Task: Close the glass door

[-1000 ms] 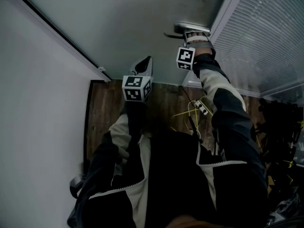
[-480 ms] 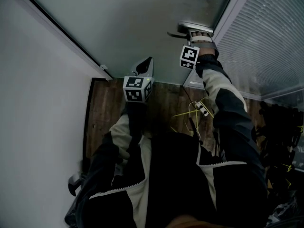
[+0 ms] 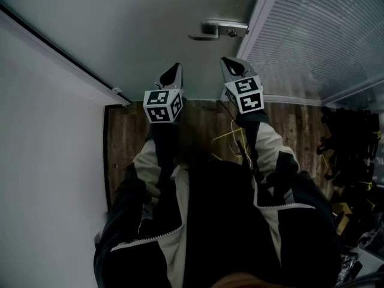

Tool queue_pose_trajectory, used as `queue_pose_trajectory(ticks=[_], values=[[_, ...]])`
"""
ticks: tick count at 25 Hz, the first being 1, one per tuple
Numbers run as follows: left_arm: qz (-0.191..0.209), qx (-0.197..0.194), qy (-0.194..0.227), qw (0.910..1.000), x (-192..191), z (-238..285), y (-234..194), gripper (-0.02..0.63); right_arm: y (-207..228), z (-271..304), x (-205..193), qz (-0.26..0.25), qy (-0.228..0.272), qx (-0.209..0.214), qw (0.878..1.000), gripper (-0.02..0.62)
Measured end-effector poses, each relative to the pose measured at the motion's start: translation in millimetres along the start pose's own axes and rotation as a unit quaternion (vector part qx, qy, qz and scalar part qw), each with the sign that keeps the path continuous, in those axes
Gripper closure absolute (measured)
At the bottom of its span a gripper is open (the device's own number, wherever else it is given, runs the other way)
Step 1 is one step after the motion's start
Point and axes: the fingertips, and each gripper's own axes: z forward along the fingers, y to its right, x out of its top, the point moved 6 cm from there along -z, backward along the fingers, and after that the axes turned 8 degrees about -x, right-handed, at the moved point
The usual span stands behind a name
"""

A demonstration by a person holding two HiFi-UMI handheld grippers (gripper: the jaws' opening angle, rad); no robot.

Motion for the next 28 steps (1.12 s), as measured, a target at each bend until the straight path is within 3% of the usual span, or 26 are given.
queue_pose_trajectory(ticks=[2, 4, 13, 28], values=[[0.007, -0.007, 0.003, 0.9999, 2.4, 5.8, 6.1, 0.6, 0.0, -14.9, -3.7, 0.083, 0.015, 0.002, 0.996, 0.594], [0.013, -0.014, 0.005, 0.9998, 4.1, 10.5, 14.5, 0.6, 2.2, -23.5, -6.0, 0.104, 0.02, -0.011, 0.994, 0.594], [0.019, -0.042, -0.005, 0.9989, 5.2, 19.4, 35.1, 0.6, 17.6, -43.7, -5.3, 0.112, 0.015, -0.051, 0.992, 0.594], [0.019, -0.042, -0.003, 0.9989, 8.2, 13.1, 47.6, 0.6, 16.1, -58.5, -2.6, 0.1, 0.011, -0.056, 0.993, 0.594]])
